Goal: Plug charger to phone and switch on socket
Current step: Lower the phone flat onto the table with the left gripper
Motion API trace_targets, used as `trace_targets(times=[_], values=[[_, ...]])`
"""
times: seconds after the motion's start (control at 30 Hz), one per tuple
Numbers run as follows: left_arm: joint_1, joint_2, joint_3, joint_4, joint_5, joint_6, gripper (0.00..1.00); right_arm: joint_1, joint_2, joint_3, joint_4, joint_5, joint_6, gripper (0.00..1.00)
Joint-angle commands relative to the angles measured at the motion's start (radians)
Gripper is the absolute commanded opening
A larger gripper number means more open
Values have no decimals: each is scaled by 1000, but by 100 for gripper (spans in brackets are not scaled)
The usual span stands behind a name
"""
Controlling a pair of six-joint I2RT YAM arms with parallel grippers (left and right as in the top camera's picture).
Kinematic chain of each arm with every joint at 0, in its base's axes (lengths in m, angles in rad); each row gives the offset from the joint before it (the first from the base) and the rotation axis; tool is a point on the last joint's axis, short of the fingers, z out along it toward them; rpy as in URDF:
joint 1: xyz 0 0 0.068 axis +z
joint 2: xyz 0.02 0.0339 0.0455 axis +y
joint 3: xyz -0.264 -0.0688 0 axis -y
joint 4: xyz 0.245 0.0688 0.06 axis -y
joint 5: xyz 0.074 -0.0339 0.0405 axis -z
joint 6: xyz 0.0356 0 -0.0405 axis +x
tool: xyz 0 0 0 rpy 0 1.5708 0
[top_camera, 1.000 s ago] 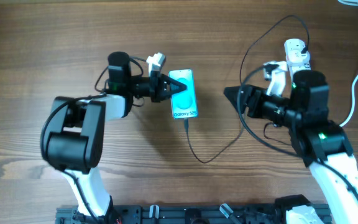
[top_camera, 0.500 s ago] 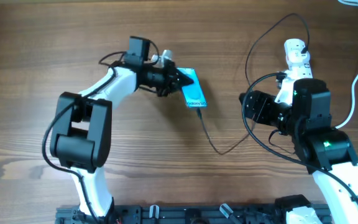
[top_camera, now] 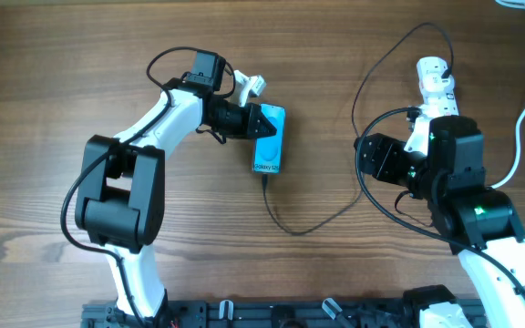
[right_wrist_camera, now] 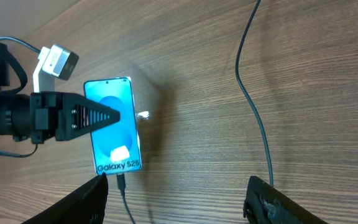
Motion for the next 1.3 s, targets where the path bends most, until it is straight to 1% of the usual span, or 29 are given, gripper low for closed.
trace_targets(times=[0.0, 0.07, 0.17, 0.27, 0.5, 0.6, 0.63, 0.67, 0.77, 0.8, 0.97, 1.07, 1.1, 1.27], values=[[11, 72, 21, 48, -8, 23, 4, -2, 0, 18, -5, 21, -11, 72], [27, 110, 21, 76, 39, 14, 4, -2, 0, 18, -13, 22, -11, 71], [68, 144, 21, 101, 92, -29, 4, -1, 0, 18, -15, 22, -11, 71], [105, 155, 21, 104, 114, -29, 4, -1, 0, 18, -14, 22, -11, 72], [93, 214, 21, 120, 115, -29, 4, -2, 0, 18, -14, 30, -11, 72], [93, 278, 21, 135, 197, -26, 4, -2, 0, 18, -13, 33, -11, 72], [93, 290, 21, 139, 204, -26, 4, -2, 0, 18, -13, 38, -11, 72], [93, 297, 21, 140, 203, -26, 5, -1, 0, 18, -14, 45, -11, 72], [93, 304, 21, 142, 189, -26, 14, -2, 0, 18, -14, 48, -11, 72], [90, 305, 21, 141, 155, -29, 16, -2, 0, 18, -14, 51, -11, 72], [77, 305, 21, 122, 68, -30, 17, -2, 26, 18, -14, 51, -10, 73], [73, 304, 21, 118, 59, -31, 25, -2, 48, 18, -15, 51, -11, 72], [73, 304, 21, 115, 59, -30, 26, -2, 55, 18, -15, 51, -10, 73], [74, 304, 21, 72, 25, -30, 26, -2, 65, 18, -14, 51, -11, 74]])
